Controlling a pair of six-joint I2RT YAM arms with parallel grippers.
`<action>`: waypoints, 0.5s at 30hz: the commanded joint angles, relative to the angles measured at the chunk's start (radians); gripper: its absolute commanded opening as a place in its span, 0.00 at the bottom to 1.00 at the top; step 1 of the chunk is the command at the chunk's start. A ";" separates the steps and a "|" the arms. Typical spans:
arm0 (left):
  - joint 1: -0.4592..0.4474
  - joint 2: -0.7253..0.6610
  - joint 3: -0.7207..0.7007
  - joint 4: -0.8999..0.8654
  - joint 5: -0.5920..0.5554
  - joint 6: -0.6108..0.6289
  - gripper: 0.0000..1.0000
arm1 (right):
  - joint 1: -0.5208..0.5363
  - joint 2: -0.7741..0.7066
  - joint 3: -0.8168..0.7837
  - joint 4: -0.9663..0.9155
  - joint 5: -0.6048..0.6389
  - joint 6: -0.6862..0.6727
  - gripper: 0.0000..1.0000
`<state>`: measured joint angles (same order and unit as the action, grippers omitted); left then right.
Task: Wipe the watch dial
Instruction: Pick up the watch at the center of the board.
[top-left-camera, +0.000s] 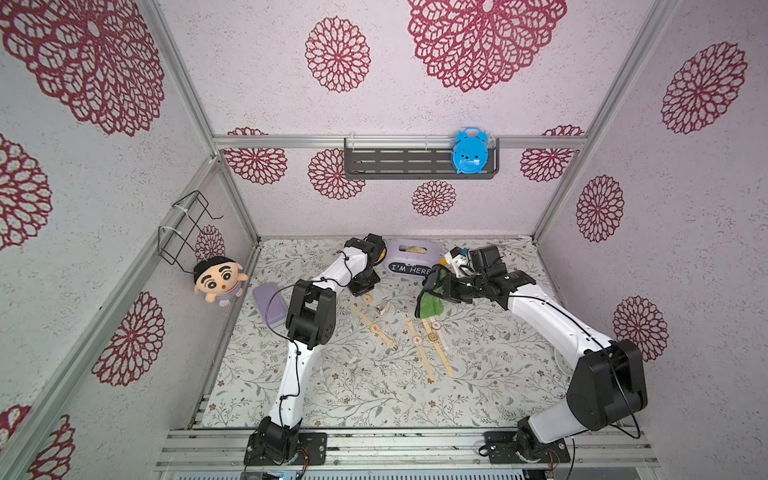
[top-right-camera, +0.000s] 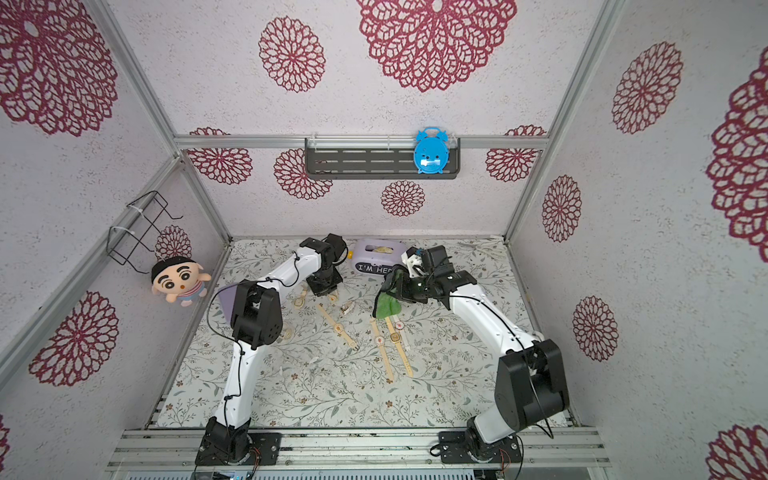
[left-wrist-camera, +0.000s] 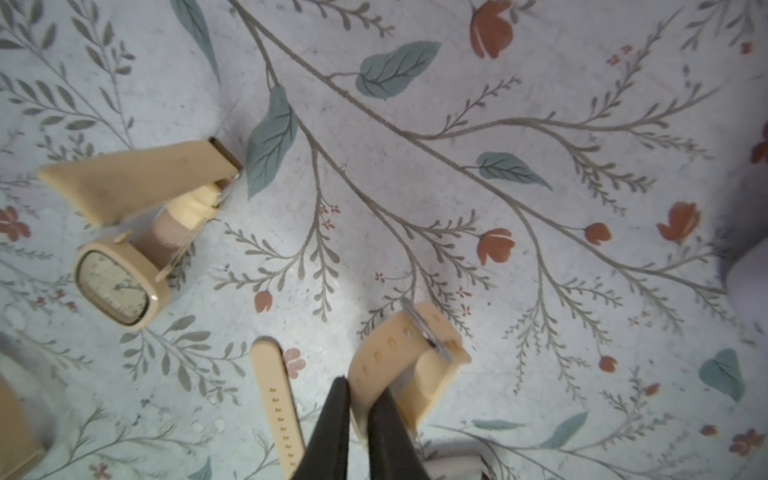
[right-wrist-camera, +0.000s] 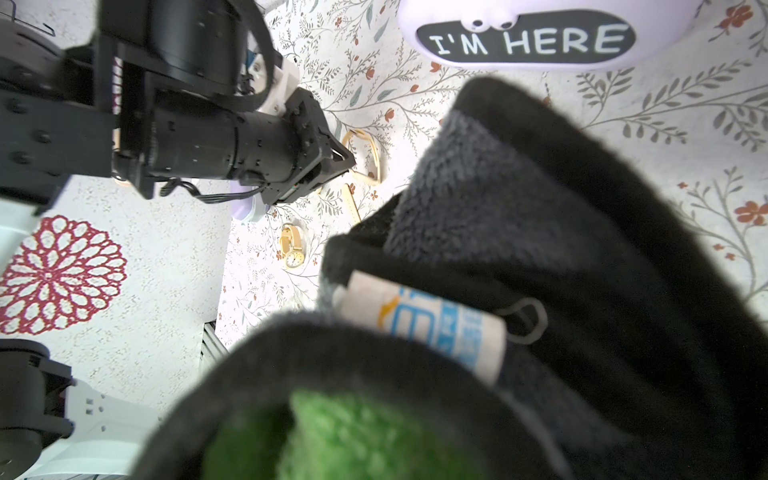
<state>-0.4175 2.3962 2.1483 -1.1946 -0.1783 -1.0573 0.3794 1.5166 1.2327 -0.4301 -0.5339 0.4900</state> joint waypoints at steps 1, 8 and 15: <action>0.004 -0.109 0.038 -0.013 0.003 0.015 0.14 | -0.005 -0.023 -0.001 0.044 -0.037 0.007 0.00; 0.005 -0.196 -0.006 -0.004 0.017 0.020 0.10 | 0.002 0.000 0.004 0.096 -0.051 0.055 0.00; 0.010 -0.309 -0.138 0.069 0.103 -0.017 0.00 | 0.063 0.045 0.025 0.151 -0.040 0.105 0.00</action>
<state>-0.4156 2.1395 2.0731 -1.1683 -0.1280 -1.0531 0.4053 1.5463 1.2327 -0.3447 -0.5541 0.5575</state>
